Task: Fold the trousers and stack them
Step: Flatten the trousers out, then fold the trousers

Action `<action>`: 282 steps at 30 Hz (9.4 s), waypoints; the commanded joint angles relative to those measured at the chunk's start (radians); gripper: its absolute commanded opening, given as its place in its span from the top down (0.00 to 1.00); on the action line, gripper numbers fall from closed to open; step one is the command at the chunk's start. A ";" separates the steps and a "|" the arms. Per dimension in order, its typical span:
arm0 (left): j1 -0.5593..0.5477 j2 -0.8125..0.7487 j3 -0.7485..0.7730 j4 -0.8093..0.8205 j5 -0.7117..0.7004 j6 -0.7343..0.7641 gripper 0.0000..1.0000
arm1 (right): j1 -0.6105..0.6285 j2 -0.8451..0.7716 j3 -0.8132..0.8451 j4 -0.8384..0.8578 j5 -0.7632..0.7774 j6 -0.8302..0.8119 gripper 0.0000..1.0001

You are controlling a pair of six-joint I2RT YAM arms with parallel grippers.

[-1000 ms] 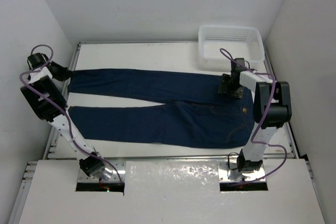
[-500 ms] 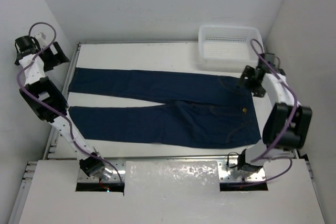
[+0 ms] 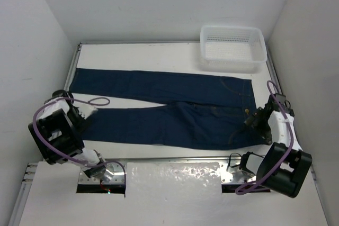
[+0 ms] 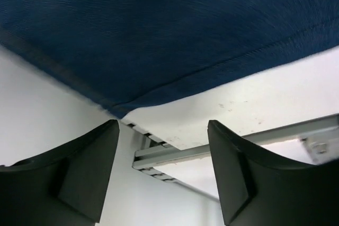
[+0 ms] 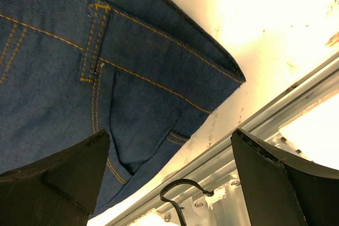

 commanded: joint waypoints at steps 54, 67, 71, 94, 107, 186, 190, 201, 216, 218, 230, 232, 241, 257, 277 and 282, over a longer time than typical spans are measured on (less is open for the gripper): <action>0.042 0.023 0.200 0.023 0.159 -0.118 0.61 | -0.019 -0.240 -0.116 0.011 0.226 0.153 0.29; 0.021 0.251 0.376 -0.073 0.316 -0.500 0.82 | 0.078 -0.119 0.124 0.239 0.051 -0.016 0.56; 0.024 0.249 0.231 0.005 0.324 -0.552 0.82 | 0.177 -0.008 0.064 0.302 0.019 0.006 0.72; 0.118 0.234 0.111 0.110 0.116 -0.606 0.73 | 0.179 0.352 0.074 0.446 -0.044 -0.131 0.76; -0.023 0.476 1.033 -0.045 0.491 -0.899 0.60 | 0.174 0.407 0.559 0.382 -0.170 -0.185 0.38; -0.024 0.631 1.143 -0.034 0.655 -0.762 1.00 | 0.102 0.299 0.343 0.639 -0.202 -0.139 1.00; -0.019 0.634 1.072 0.051 0.577 -0.814 0.93 | 0.101 0.260 0.263 0.719 -0.225 -0.117 1.00; -0.162 0.847 1.162 0.374 0.299 -1.135 0.49 | 0.107 0.374 0.413 0.560 -0.254 -0.182 1.00; -0.171 0.995 1.251 0.431 0.212 -1.184 0.45 | 0.124 0.345 0.464 0.458 -0.211 -0.240 1.00; -0.172 1.014 1.274 0.408 0.227 -1.195 0.45 | 0.124 0.341 0.461 0.455 -0.207 -0.243 1.00; -0.177 1.022 1.216 0.328 0.355 -1.252 0.58 | 0.122 0.349 0.472 0.461 -0.205 -0.244 1.00; -0.177 1.019 1.208 0.320 0.345 -1.246 0.66 | 0.122 0.349 0.472 0.463 -0.204 -0.244 1.00; -0.177 0.970 1.212 0.286 0.258 -1.216 0.48 | 0.122 0.363 0.473 0.485 -0.219 -0.235 1.00; -0.177 0.963 1.172 0.220 0.298 -1.175 1.00 | 0.122 0.364 0.472 0.501 -0.223 -0.223 1.00; 0.007 0.562 0.993 0.081 0.522 -0.914 1.00 | 0.110 0.153 0.394 0.405 -0.152 -0.163 1.00; 0.094 0.437 0.911 -0.023 0.565 -0.802 1.00 | 0.052 -0.035 0.269 0.402 -0.063 -0.077 1.00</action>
